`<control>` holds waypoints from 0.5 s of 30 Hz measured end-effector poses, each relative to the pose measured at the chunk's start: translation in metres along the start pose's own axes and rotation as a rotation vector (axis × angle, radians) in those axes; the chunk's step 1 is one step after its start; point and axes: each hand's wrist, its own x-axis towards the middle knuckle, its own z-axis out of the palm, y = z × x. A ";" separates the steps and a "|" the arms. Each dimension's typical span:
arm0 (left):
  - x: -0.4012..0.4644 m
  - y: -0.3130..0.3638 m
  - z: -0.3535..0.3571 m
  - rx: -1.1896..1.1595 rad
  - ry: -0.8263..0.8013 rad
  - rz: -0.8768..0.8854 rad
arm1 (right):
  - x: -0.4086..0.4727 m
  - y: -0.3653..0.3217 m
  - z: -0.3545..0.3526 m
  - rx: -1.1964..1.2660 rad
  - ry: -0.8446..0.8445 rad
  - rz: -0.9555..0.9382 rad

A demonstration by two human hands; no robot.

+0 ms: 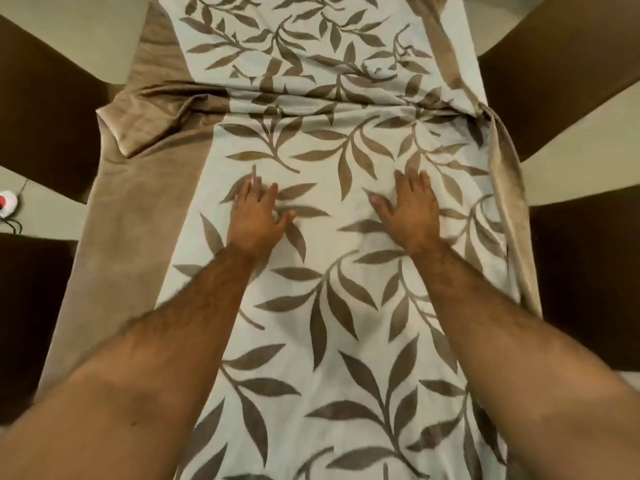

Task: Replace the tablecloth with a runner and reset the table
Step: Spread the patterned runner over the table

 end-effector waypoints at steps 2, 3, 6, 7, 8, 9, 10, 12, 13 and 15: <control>-0.037 0.001 0.004 0.000 0.013 -0.014 | -0.032 0.007 0.002 -0.056 0.000 0.014; -0.055 0.002 0.007 0.010 0.021 -0.021 | -0.049 0.012 0.002 -0.071 0.008 0.024; -0.114 0.014 0.013 0.005 0.022 -0.039 | -0.100 0.028 0.000 -0.061 0.044 0.007; -0.133 0.017 0.017 -0.003 0.015 -0.052 | -0.116 0.037 0.001 -0.053 0.055 -0.008; -0.152 0.018 0.019 -0.007 0.023 -0.072 | -0.133 0.046 0.000 -0.045 0.080 -0.016; -0.168 0.019 0.020 0.001 0.031 -0.093 | -0.148 0.055 -0.001 -0.037 0.103 -0.005; -0.186 0.021 0.023 0.011 0.027 -0.113 | -0.164 0.065 -0.003 -0.023 0.116 0.013; -0.216 0.026 0.033 0.023 -0.003 -0.138 | -0.195 0.084 -0.002 -0.012 0.140 0.031; -0.232 0.030 0.039 0.015 -0.017 -0.149 | -0.211 0.093 -0.001 -0.016 0.158 0.028; -0.261 0.040 0.054 0.011 -0.065 -0.171 | -0.239 0.112 0.002 0.001 0.092 0.044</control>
